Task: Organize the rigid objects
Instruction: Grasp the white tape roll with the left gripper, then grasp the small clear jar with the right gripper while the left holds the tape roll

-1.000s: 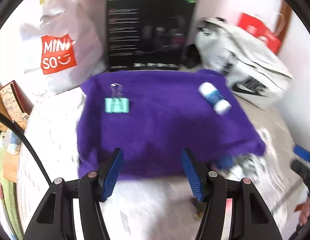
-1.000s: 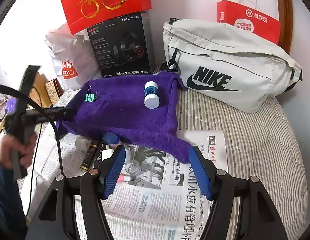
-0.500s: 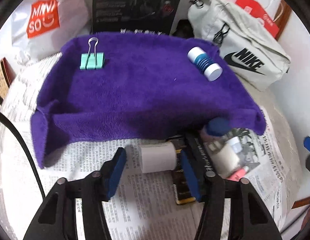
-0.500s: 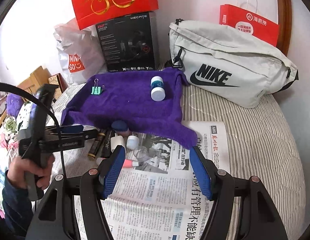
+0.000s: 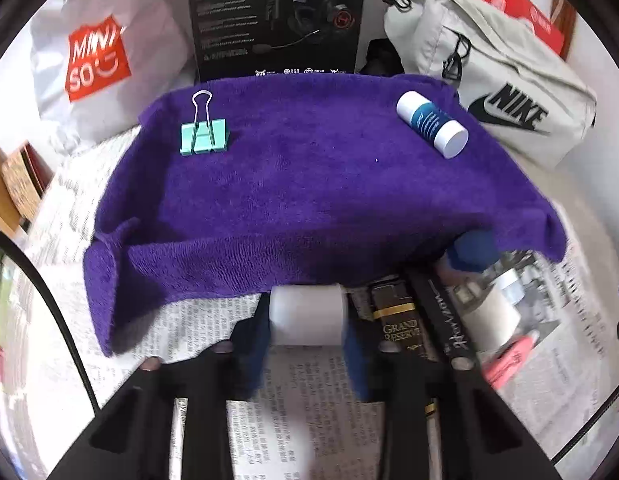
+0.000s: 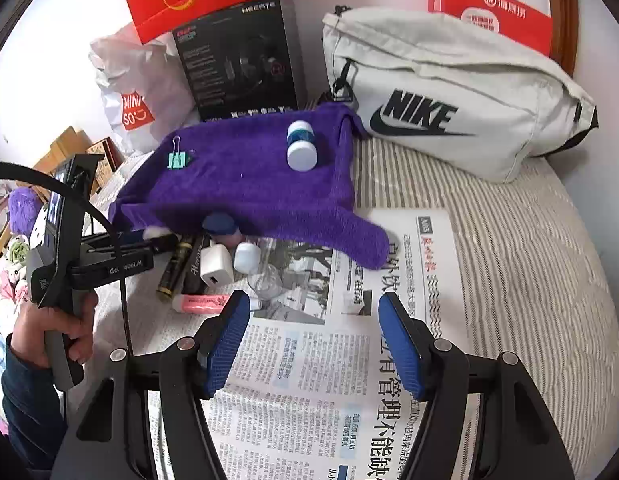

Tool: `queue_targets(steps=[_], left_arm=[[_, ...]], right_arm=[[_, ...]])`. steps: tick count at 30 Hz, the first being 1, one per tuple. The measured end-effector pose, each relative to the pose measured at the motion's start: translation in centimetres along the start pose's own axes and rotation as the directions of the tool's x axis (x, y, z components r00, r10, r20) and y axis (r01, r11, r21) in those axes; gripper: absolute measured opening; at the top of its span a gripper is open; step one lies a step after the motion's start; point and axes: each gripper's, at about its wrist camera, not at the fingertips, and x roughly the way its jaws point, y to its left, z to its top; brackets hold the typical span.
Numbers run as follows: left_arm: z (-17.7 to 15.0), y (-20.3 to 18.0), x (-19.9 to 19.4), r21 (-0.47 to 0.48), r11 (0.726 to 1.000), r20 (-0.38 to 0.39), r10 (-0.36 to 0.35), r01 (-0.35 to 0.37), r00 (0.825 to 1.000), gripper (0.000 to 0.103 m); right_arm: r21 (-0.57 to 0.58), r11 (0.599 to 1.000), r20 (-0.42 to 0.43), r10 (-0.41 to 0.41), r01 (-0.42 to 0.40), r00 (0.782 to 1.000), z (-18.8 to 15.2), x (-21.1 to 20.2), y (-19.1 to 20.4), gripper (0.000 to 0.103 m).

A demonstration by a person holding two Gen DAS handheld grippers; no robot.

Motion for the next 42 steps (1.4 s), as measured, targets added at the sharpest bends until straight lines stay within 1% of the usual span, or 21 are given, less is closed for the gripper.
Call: queue_targets(steps=[4,7,12,15,18,21,23,25,27,31,32,35,42], left_arm=[[-0.6,0.3,-0.2,0.001,1.0,0.023,-0.018,0.018,1.0,0.029],[-1.1,0.2,-0.3,0.011,1.0,0.041,-0.011,0.011,0.999,0.03],[-1.7,0.1,-0.6,0.014,1.0,0.067,-0.004,0.003,0.998,0.03],[-1.8,0.3,-0.7,0.001,1.0,0.078,-0.01,0.01,0.997,0.03],[-2.0,0.4,-0.7,-0.002,1.0,0.086,-0.015,0.015,0.996,0.03],[-2.0,0.4,-0.8,-0.002,1.0,0.09,-0.014,0.014,0.996,0.03],[-2.0,0.4,-0.8,-0.003,1.0,0.094,-0.015,0.015,0.995,0.03],[-2.1,0.4,-0.8,-0.005,1.0,0.095,-0.017,0.018,0.995,0.03],[-2.1,0.4,-0.8,-0.006,1.0,0.096,-0.018,0.019,0.995,0.03],[-2.1,0.4,-0.8,-0.007,1.0,0.096,-0.019,0.02,0.995,0.03],[-2.1,0.4,-0.8,-0.007,1.0,0.096,-0.019,0.019,0.995,0.03],[-2.0,0.4,-0.9,-0.007,1.0,0.095,-0.018,0.019,0.995,0.03],[-2.0,0.4,-0.9,-0.008,1.0,0.096,-0.018,0.019,0.995,0.03]], right_arm=[[-0.003,1.0,-0.013,0.022,-0.022,1.0,-0.5,1.6,0.1,0.066],[0.005,0.999,-0.027,0.044,-0.044,0.999,-0.3,3.2,0.5,0.066],[-0.022,0.997,-0.024,0.079,-0.08,0.997,0.3,5.2,1.8,0.066],[-0.035,0.996,-0.031,0.077,-0.078,0.997,0.7,6.2,2.4,0.065],[-0.057,0.996,-0.037,0.062,-0.064,0.997,0.9,7.1,2.8,0.062],[-0.054,0.996,-0.045,0.064,-0.066,0.997,1.1,7.9,2.9,0.055],[-0.077,0.995,-0.054,0.062,-0.067,0.997,1.0,8.4,3.2,0.04],[-0.129,0.991,-0.041,0.028,-0.033,0.999,1.0,8.4,3.7,0.036],[-0.146,0.989,-0.045,0.024,-0.03,0.999,1.0,8.4,3.7,0.027],[-0.154,0.987,-0.036,-0.052,0.045,0.998,0.8,7.9,2.8,0.027],[-0.158,0.986,-0.037,-0.059,0.053,0.998,0.7,7.8,2.7,0.027],[-0.159,0.985,-0.039,-0.068,0.061,0.997,0.3,8.0,2.4,0.027],[-0.167,0.983,0.021,-0.071,0.074,0.997,-0.4,7.9,2.4,0.027]])
